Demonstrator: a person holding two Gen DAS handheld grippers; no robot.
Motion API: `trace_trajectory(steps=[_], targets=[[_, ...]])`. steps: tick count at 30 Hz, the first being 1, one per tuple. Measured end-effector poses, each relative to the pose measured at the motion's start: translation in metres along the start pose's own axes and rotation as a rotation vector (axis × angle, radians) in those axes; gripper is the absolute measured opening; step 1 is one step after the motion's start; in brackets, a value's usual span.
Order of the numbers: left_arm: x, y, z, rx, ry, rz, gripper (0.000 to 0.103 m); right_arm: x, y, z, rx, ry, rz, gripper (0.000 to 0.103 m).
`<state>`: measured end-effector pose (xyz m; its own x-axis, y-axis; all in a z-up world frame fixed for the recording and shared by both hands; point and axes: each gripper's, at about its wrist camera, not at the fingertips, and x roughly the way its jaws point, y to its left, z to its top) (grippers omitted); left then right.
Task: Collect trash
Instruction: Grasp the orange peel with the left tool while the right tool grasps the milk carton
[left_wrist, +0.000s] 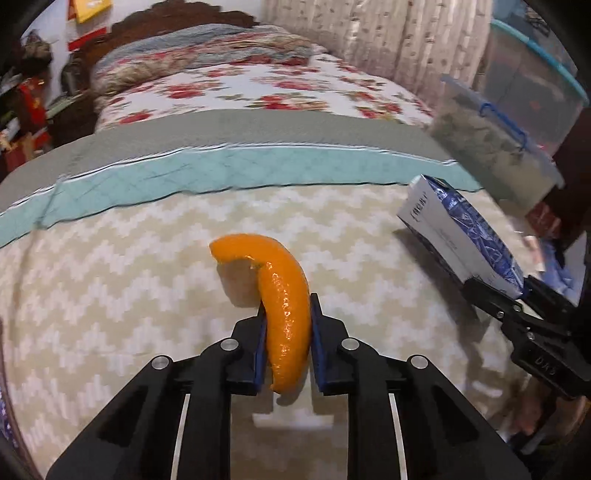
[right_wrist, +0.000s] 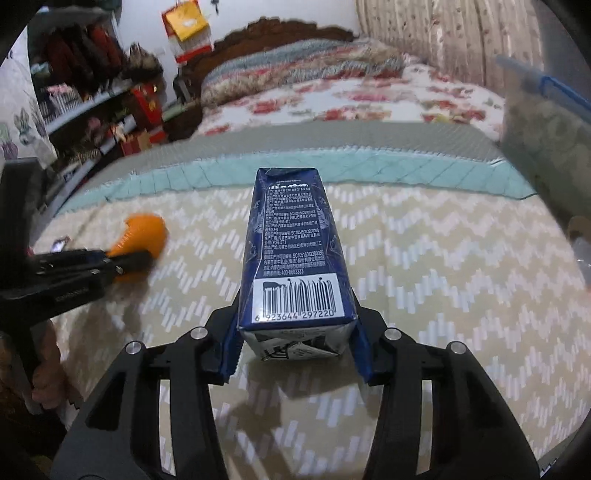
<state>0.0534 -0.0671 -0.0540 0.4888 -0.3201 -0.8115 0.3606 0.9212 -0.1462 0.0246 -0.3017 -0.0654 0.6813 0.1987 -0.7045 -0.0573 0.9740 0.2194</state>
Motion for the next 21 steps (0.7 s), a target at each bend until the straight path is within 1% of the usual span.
trace_trajectory(steps=[3,7,8,9,10,11,14,15,17,18,20,21], targets=[[-0.001,-0.019,0.011,0.001,0.011,-0.108,0.017,-0.009,-0.015,-0.004,0.044,-0.030,-0.002,0.050],[-0.002,-0.063,0.031,0.054,0.001,-0.186,0.017,-0.031,-0.051,-0.009,0.107,-0.085,-0.044,0.050],[0.000,-0.080,0.039,0.076,0.003,-0.210,0.017,-0.036,-0.059,-0.011,0.123,-0.097,-0.055,0.050],[0.001,-0.096,0.045,0.096,0.006,-0.231,0.017,-0.046,-0.078,-0.013,0.157,-0.119,-0.076,0.050],[0.003,-0.110,0.051,0.113,0.010,-0.251,0.017,-0.053,-0.086,-0.015,0.174,-0.131,-0.089,0.050],[0.005,-0.125,0.058,0.134,0.015,-0.273,0.017,-0.063,-0.102,-0.017,0.203,-0.154,-0.114,0.050],[0.013,-0.190,0.078,0.229,0.022,-0.343,0.017,-0.090,-0.139,-0.025,0.267,-0.207,-0.179,0.050],[0.017,-0.222,0.086,0.275,0.022,-0.370,0.017,-0.099,-0.155,-0.027,0.290,-0.223,-0.209,0.050],[0.025,-0.261,0.096,0.328,0.026,-0.405,0.017,-0.120,-0.195,-0.035,0.360,-0.251,-0.277,0.050],[0.032,-0.292,0.101,0.362,0.035,-0.435,0.017,-0.125,-0.203,-0.037,0.375,-0.255,-0.289,0.050],[0.047,-0.328,0.111,0.389,0.058,-0.469,0.017,-0.135,-0.241,-0.041,0.434,-0.259,-0.334,0.050],[0.057,-0.348,0.115,0.399,0.077,-0.489,0.017,-0.135,-0.251,-0.041,0.446,-0.254,-0.340,0.050]])
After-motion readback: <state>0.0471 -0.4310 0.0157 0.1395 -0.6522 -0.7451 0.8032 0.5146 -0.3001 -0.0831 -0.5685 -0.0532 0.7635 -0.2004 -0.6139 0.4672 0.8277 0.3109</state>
